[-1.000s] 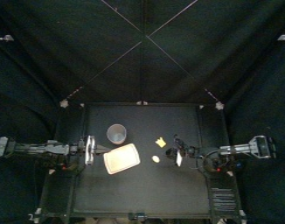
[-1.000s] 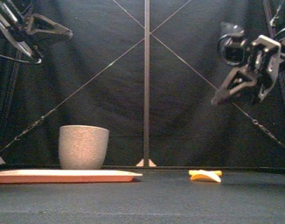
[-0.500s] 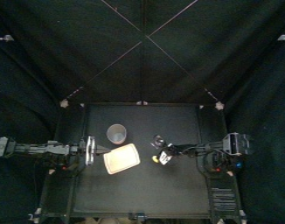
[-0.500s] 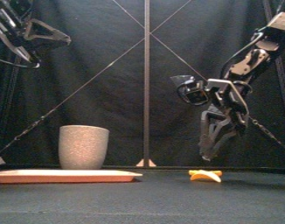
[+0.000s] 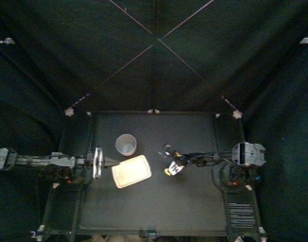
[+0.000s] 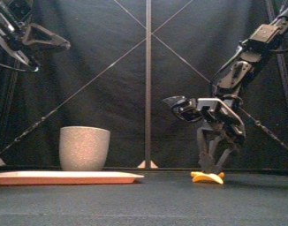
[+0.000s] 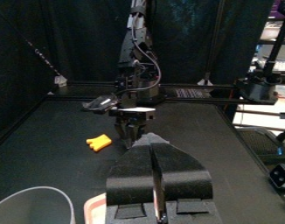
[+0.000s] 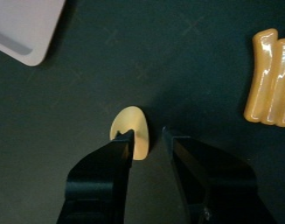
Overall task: Pick the chip then place it in the grey bowl
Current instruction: Pick the chip
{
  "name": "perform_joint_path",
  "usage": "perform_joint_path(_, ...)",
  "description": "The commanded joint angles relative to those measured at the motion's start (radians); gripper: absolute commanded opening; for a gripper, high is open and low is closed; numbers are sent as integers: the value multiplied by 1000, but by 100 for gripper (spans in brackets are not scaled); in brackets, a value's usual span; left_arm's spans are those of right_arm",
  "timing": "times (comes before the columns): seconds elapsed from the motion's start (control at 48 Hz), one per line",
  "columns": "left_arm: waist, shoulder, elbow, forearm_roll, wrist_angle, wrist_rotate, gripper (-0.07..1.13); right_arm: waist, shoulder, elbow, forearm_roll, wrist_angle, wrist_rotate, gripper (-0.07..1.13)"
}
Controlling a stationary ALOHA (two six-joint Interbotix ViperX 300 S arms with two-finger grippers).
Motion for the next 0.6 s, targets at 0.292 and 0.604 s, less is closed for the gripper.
perform_joint_path(0.292, 28, 6, -12, -28, -3, 0, 3, 6, 12, -49, 5, 20, -3, 65)
perform_joint_path(0.604, 54, 5, -6, -43, -3, 0, 3, 41, 14, -57, 2, 29, -3, 39)
